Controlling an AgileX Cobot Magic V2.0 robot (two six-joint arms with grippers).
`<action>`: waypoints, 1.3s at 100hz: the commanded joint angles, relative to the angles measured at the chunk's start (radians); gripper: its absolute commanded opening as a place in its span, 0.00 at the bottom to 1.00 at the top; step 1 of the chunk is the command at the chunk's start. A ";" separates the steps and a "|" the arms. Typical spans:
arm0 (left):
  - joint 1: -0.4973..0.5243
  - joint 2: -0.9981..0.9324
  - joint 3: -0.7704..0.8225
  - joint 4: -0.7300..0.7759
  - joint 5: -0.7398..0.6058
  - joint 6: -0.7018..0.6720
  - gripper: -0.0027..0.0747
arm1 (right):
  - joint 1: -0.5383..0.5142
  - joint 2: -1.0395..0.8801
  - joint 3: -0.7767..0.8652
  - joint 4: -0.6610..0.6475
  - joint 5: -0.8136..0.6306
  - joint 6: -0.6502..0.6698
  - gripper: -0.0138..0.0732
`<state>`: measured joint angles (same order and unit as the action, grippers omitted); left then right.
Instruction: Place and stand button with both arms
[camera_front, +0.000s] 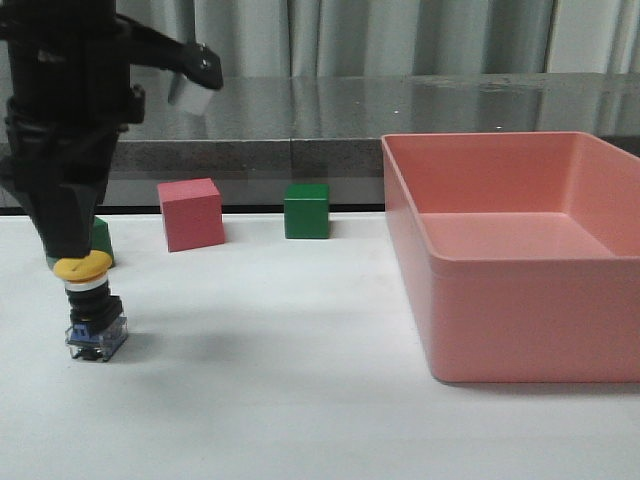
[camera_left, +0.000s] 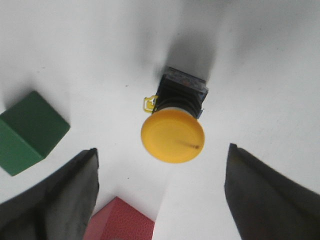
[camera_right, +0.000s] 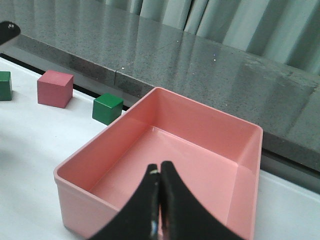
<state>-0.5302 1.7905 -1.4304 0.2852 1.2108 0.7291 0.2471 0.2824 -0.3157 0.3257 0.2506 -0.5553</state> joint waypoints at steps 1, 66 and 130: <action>0.006 -0.110 -0.020 0.004 0.067 -0.019 0.68 | -0.005 0.008 -0.026 0.009 -0.071 0.004 0.09; 0.132 -0.716 0.221 -0.100 -0.440 -0.426 0.01 | -0.005 0.008 -0.026 0.009 -0.071 0.004 0.09; 0.146 -1.399 1.034 -0.103 -0.964 -0.562 0.01 | -0.005 0.008 -0.026 0.009 -0.071 0.004 0.09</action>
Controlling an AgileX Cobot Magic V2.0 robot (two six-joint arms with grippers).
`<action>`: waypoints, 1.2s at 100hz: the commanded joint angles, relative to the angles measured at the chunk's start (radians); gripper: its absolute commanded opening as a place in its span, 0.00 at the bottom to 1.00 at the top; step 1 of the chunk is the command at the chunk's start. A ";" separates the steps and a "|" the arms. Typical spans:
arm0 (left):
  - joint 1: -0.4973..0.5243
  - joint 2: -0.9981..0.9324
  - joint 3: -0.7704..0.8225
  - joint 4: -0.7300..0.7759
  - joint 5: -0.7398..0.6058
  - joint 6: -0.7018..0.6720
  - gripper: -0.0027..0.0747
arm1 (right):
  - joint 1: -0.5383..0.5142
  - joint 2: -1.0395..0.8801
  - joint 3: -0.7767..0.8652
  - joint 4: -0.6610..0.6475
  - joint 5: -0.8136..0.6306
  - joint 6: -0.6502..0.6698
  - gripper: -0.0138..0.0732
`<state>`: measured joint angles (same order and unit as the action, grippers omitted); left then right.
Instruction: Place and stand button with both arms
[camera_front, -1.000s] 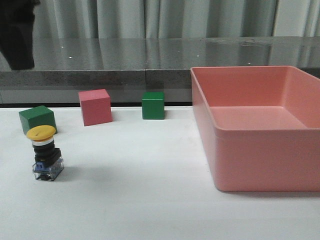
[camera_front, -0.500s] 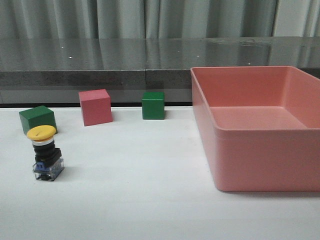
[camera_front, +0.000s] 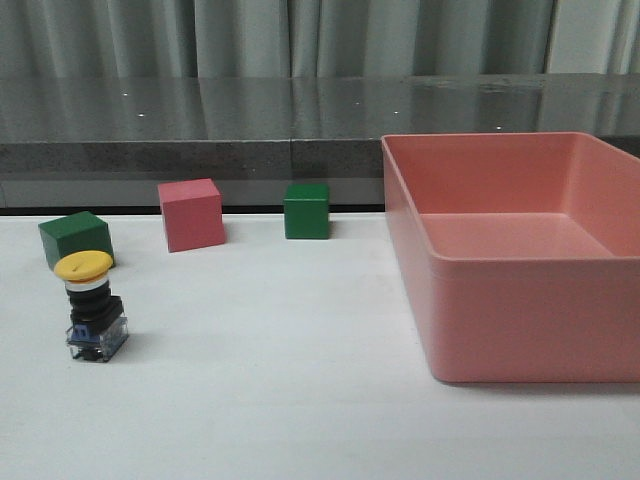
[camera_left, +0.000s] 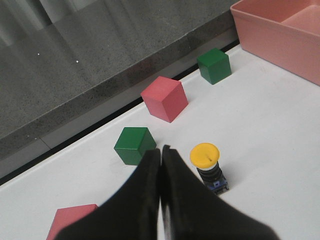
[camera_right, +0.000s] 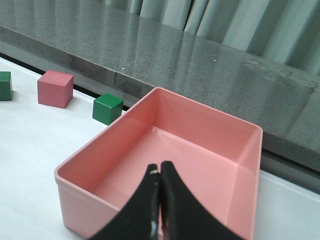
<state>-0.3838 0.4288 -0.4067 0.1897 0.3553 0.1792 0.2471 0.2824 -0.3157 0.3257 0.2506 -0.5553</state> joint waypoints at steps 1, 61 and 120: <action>0.000 -0.042 0.013 -0.008 -0.108 -0.012 0.01 | -0.005 0.008 -0.026 0.009 -0.071 0.004 0.09; 0.000 -0.054 0.054 -0.072 -0.167 -0.014 0.01 | -0.005 0.008 -0.026 0.009 -0.071 0.004 0.09; 0.272 -0.439 0.344 -0.084 -0.273 -0.214 0.01 | -0.005 0.008 -0.026 0.009 -0.071 0.004 0.09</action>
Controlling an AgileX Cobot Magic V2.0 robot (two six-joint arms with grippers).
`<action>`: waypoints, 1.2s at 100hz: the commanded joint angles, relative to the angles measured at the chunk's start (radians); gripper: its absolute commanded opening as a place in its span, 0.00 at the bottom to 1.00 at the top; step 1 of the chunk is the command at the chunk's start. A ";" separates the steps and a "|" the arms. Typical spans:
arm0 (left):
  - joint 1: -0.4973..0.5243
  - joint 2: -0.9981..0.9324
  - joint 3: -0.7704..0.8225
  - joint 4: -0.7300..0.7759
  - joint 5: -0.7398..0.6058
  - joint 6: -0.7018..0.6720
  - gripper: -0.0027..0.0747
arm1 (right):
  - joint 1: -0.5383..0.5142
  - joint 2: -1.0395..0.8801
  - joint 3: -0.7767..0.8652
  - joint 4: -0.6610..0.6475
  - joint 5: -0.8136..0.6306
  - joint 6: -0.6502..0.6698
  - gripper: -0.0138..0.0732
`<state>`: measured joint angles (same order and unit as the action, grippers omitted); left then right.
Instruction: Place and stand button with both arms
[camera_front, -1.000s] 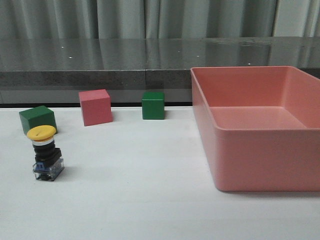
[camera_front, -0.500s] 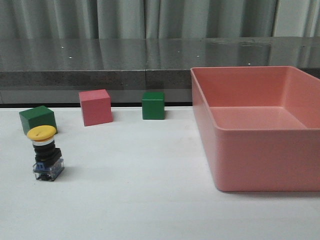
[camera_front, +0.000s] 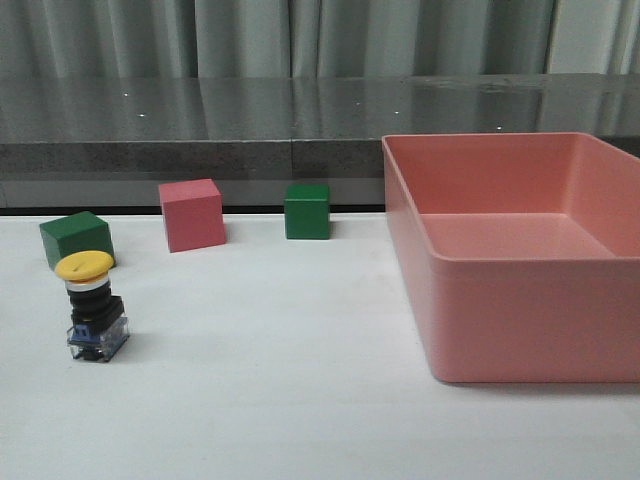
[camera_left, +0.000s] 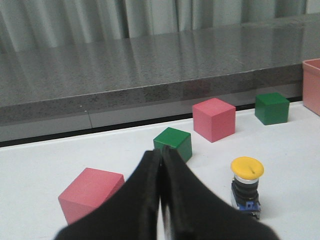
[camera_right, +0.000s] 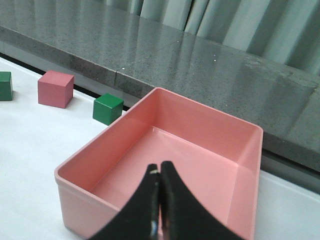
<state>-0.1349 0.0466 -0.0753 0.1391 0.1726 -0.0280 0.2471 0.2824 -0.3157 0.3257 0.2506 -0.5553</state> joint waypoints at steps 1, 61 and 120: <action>0.026 -0.064 0.016 -0.040 -0.090 -0.004 0.01 | -0.005 0.008 -0.026 0.009 -0.071 0.004 0.09; 0.028 -0.083 0.120 -0.062 -0.173 0.012 0.01 | -0.005 0.009 -0.026 0.009 -0.070 0.004 0.09; 0.028 -0.083 0.120 -0.062 -0.173 0.012 0.01 | -0.005 0.009 -0.026 0.009 -0.070 0.004 0.09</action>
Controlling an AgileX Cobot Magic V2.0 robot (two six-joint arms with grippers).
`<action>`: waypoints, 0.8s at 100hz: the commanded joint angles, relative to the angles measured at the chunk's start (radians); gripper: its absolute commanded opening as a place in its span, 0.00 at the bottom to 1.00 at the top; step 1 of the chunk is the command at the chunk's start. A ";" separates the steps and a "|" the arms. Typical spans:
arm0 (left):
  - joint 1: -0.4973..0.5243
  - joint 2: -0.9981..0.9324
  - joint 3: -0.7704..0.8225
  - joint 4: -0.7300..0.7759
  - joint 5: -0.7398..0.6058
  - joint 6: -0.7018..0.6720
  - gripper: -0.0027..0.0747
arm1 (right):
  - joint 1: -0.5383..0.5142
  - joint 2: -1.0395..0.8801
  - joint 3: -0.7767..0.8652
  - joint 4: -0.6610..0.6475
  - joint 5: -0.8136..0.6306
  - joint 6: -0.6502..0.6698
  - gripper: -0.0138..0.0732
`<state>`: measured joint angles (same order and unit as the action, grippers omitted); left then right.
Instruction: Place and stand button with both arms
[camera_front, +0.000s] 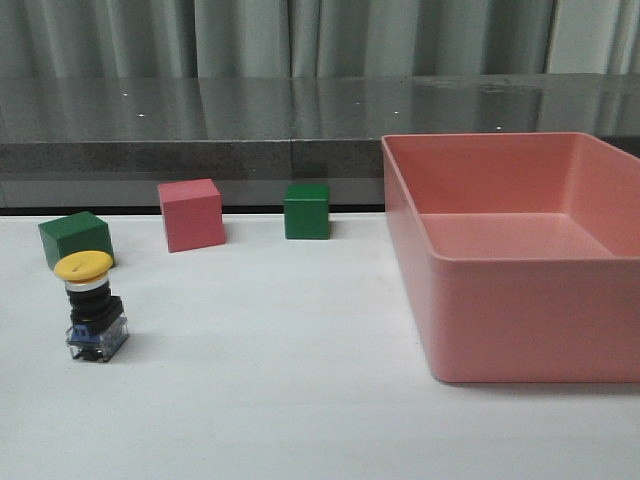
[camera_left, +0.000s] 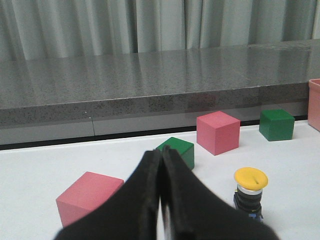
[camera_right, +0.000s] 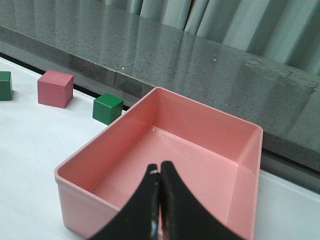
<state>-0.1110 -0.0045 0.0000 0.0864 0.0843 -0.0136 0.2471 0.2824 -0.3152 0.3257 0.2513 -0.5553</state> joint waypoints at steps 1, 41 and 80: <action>0.004 -0.032 0.045 -0.009 -0.084 -0.003 0.01 | -0.005 0.009 -0.026 0.009 -0.071 0.004 0.09; 0.004 -0.032 0.045 -0.009 -0.084 -0.003 0.01 | -0.088 -0.106 0.146 -0.215 -0.259 0.468 0.09; 0.004 -0.032 0.045 -0.009 -0.084 -0.003 0.01 | -0.175 -0.309 0.328 -0.242 -0.267 0.586 0.09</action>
<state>-0.1101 -0.0045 0.0000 0.0864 0.0823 -0.0136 0.0802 -0.0074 0.0171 0.0978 0.0725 0.0166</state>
